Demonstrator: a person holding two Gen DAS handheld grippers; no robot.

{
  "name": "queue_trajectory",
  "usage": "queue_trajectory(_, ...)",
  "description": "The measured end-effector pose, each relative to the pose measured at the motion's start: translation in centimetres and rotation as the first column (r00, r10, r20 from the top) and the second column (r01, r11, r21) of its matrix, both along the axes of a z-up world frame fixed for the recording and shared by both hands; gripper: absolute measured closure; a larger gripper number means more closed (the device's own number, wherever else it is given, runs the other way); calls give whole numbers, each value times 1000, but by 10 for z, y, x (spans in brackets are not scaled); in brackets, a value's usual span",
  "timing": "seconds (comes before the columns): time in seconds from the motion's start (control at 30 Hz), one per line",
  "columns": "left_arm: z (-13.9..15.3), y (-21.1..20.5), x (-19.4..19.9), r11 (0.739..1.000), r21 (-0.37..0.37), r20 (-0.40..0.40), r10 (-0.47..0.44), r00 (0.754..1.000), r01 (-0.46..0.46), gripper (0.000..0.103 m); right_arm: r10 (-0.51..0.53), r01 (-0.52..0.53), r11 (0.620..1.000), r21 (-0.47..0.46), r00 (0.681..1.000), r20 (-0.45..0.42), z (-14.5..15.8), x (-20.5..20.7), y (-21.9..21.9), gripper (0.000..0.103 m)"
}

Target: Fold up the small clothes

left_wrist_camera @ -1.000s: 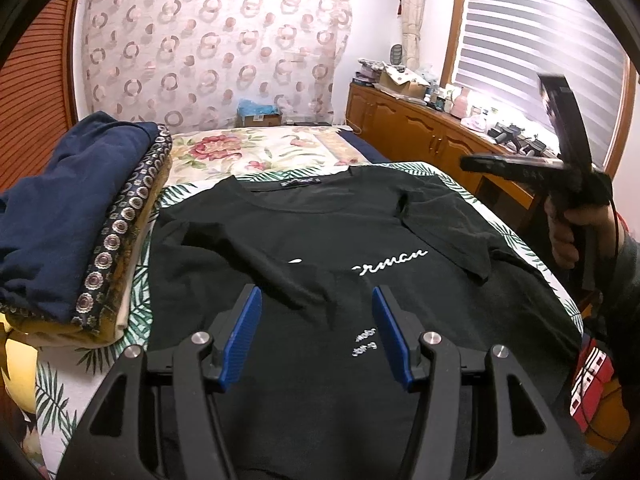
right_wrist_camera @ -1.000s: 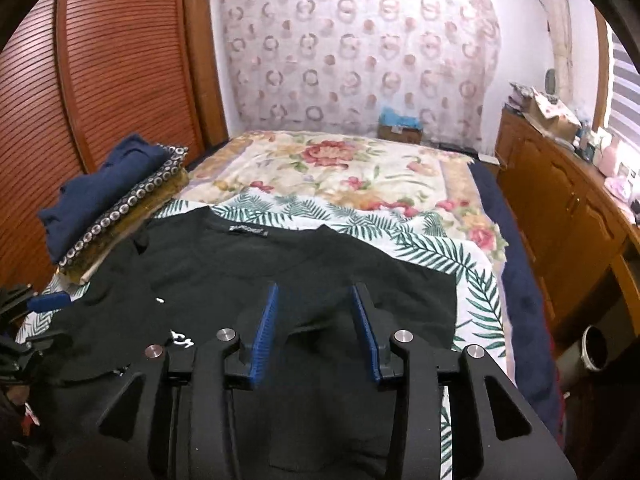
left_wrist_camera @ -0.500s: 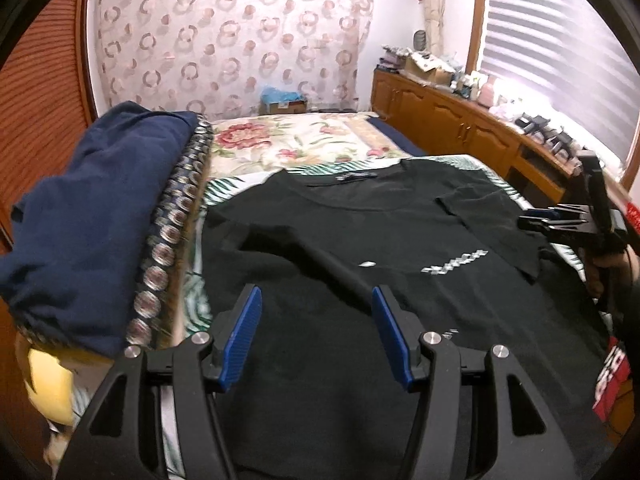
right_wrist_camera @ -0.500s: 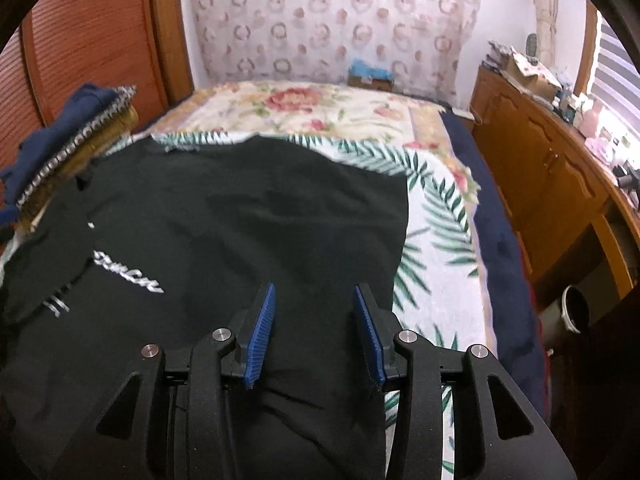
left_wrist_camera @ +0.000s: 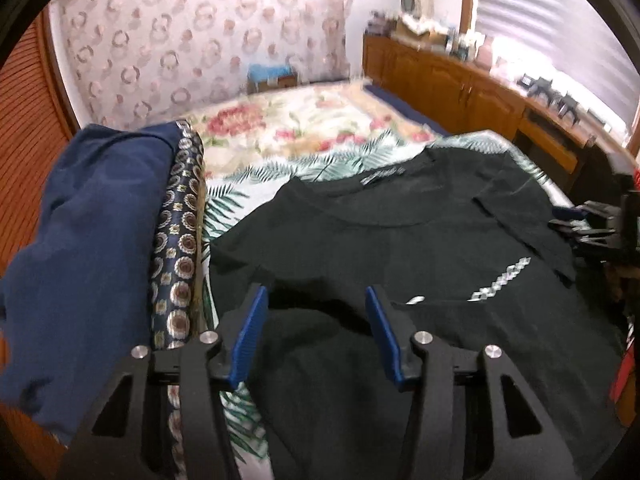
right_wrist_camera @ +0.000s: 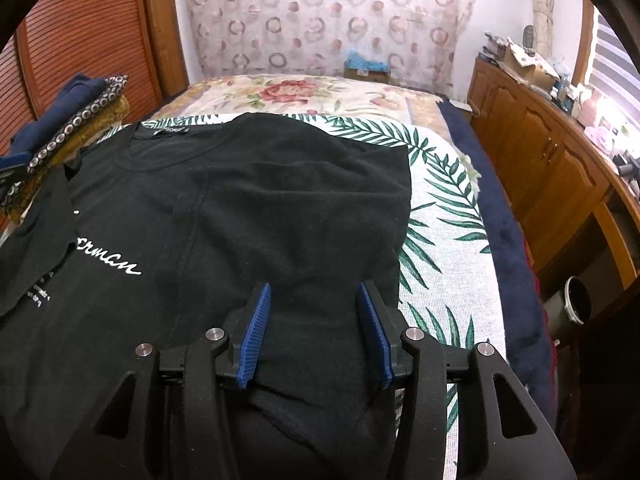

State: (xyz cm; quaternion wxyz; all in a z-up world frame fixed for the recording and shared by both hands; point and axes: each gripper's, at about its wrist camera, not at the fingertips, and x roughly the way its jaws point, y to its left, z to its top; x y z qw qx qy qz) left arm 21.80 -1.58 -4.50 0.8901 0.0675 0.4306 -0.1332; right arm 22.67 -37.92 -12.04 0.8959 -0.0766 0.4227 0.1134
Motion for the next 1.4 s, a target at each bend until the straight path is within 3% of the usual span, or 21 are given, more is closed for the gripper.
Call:
queue_trajectory(0.3, -35, -9, 41, 987, 158, -135, 21, 991, 0, 58, -1, 1, 1000, -4, 1000, 2, 0, 0, 1, 57)
queue_trajectory(0.47, -45, -10, 53, 986, 168, -154, 26, 988, 0, 64, -1, 1, 1000, -4, 1000, 2, 0, 0, 1, 57)
queue_trajectory(0.57, -44, -8, 56, 989, 148, -147, 15, 989, 7, 75, 0, 0, 1000, -5, 1000, 1, 0, 0, 1, 57)
queue_trajectory(0.6, -44, -6, 56, 990, 140, -146, 8, 989, 13, 86, 0, 0, 1000, -5, 1000, 1, 0, 0, 1, 57)
queue_trajectory(0.63, -43, -6, 55, 990, 138, -140, 2, 990, 17, 96, 0, 0, 1000, -4, 1000, 1, 0, 0, 1, 57)
queue_trajectory(0.7, -40, -5, 52, 990, 142, -120, -1, 993, 18, 101, 0, 0, 1000, -5, 1000, 1, 0, 0, 1, 57)
queue_trajectory(0.97, 28, 39, 37, 988, 101, 91, 109, 990, -119, 103, 0, 0, 1000, -5, 1000, 1, 0, 0, 1, 57)
queue_trajectory(1.13, 53, 71, 28, 985, 64, 138, 148, 979, -158, 103, 0, 0, 1000, -6, 1000, 1, 0, 0, 1, 57)
queue_trajectory(1.4, 60, 71, 7, 990, 37, 164, 126, 978, -134, 103, 3, -3, 1000, 1, 1000, 1, 2, 1, 1, 54)
